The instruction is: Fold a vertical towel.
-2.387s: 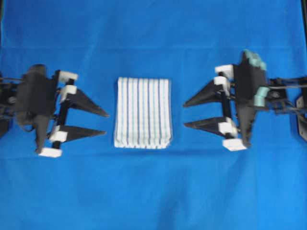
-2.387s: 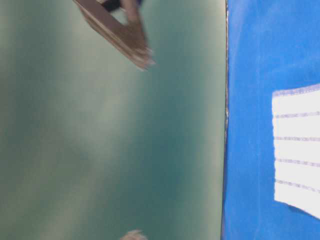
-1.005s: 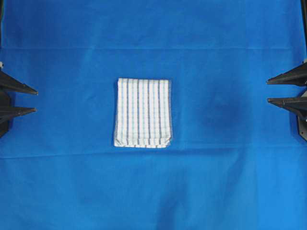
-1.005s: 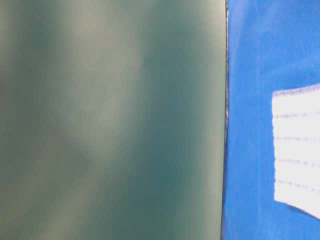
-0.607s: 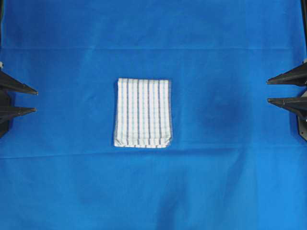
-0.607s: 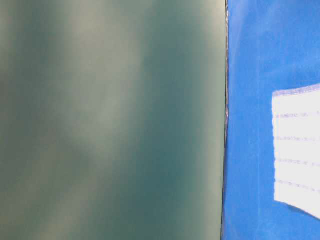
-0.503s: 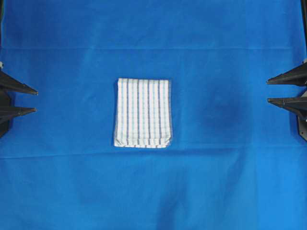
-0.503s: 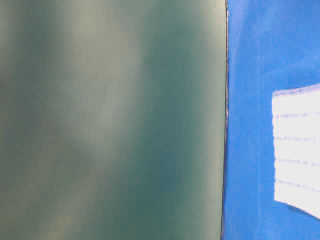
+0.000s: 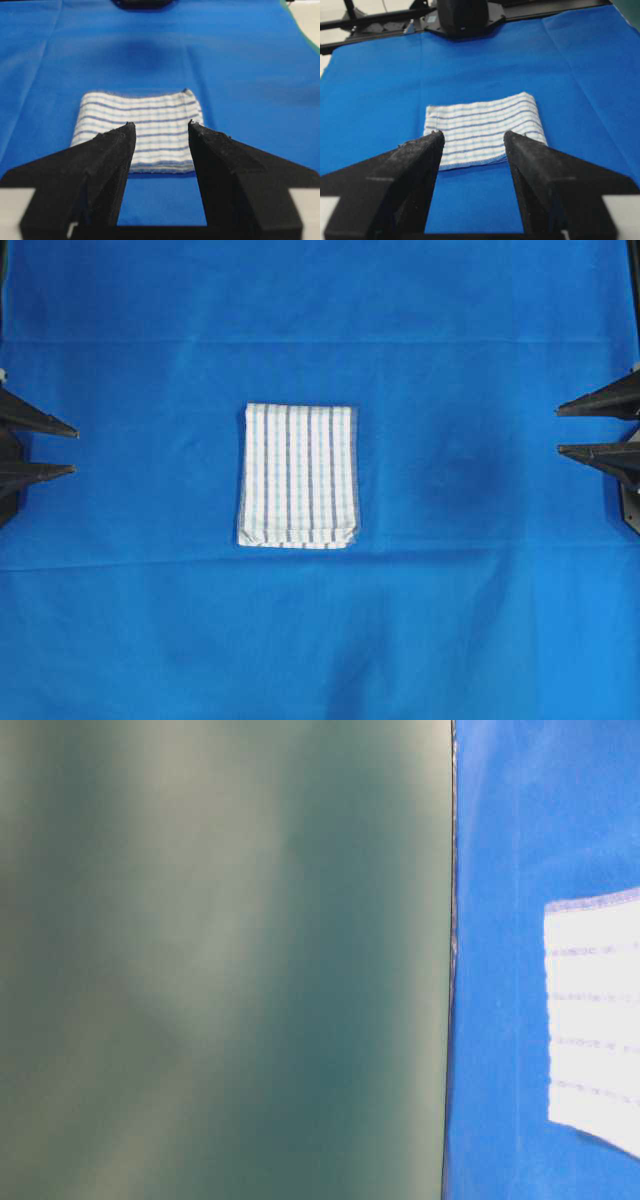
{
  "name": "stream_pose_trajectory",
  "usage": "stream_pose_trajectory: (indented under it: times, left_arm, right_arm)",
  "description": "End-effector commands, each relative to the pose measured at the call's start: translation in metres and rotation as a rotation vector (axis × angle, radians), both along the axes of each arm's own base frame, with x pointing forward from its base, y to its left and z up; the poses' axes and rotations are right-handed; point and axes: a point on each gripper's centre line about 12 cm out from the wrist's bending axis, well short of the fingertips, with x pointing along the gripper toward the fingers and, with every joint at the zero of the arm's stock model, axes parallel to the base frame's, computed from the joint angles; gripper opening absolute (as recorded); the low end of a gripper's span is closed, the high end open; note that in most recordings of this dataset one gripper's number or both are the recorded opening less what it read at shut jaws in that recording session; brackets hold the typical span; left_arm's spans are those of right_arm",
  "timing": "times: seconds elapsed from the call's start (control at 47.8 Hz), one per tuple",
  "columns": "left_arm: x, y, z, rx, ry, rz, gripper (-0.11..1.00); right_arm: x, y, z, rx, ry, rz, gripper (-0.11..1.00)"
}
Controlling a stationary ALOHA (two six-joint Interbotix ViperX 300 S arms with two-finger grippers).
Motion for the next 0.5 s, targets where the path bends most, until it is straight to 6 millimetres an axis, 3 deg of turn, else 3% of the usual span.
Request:
stream_pose_trajectory:
  times: [0.0, 0.482]
  left_arm:
    - [0.0013, 0.0006, 0.0054, -0.002, -0.012, 0.005, 0.44]
    - [0.0013, 0.0004, 0.0054, -0.002, -0.012, 0.003, 0.44]
  right_arm:
    - [0.0022, -0.0004, 0.0042, 0.001, -0.005, -0.002, 0.57]
    - [0.0022, -0.0004, 0.0035, 0.0, 0.002, -0.001, 0.57]
